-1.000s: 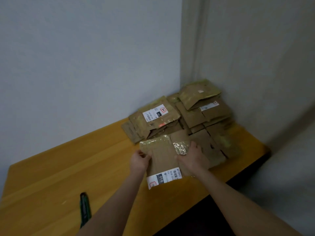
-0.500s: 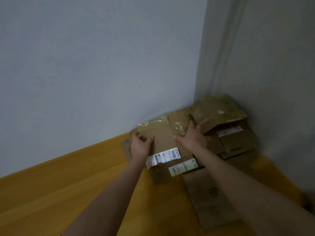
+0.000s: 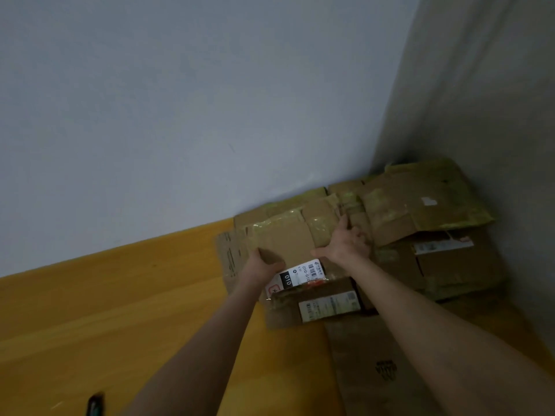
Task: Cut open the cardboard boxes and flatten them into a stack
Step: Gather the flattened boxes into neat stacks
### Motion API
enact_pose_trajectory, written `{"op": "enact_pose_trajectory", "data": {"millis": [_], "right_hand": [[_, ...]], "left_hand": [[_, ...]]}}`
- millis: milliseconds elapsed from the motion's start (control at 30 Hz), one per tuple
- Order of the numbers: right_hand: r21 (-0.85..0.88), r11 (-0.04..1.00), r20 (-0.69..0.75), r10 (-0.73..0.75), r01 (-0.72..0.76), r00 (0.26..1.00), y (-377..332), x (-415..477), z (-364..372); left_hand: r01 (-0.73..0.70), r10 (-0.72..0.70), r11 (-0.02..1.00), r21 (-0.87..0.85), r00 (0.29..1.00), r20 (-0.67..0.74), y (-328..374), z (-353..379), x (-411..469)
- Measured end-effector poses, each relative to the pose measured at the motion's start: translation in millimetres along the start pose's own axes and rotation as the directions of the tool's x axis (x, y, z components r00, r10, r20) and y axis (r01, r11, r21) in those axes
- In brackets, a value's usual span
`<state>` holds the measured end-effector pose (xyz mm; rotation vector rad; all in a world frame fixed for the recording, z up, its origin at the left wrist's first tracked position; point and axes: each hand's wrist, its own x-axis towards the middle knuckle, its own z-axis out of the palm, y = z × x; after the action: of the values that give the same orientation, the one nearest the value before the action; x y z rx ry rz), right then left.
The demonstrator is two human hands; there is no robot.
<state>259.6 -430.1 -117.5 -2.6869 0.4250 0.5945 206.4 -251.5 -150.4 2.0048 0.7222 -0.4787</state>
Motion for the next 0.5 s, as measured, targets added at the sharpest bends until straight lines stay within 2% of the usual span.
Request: {"op": "enact_pose_trajectory", "data": {"millis": [67, 200, 333, 400, 500], "right_hand": [[0.078, 0.997, 0.008, 0.009, -0.01, 1.0, 2.7, 3.6, 3.0], [0.118, 0.992, -0.076, -0.033, 0.042, 0.997, 5.0, 1.1, 5.3], [0.167, 0.98, -0.132, -0.089, 0.111, 0.987, 2.5, -5.6, -10.2], [0.21, 0.965, -0.152, -0.125, 0.156, 0.98, -5.8, -9.5, -24.6], [0.415, 0.882, -0.148, -0.174, 0.221, 0.974, -25.7, -17.7, -45.2]], "left_hand": [[0.017, -0.019, 0.999, -0.043, 0.998, -0.054, -1.4, 3.2, -0.3], [0.072, -0.107, 0.983, -0.167, 0.971, -0.213, -4.2, -3.1, -8.4], [-0.033, -0.094, 0.916, -0.401, 0.951, -0.294, 10.8, -24.5, -23.1], [-0.104, -0.051, 0.897, -0.43, 0.941, -0.334, 27.1, -41.7, -29.9], [-0.216, 0.023, 0.879, -0.425, 0.909, -0.415, 48.1, -68.2, -38.8]]}}
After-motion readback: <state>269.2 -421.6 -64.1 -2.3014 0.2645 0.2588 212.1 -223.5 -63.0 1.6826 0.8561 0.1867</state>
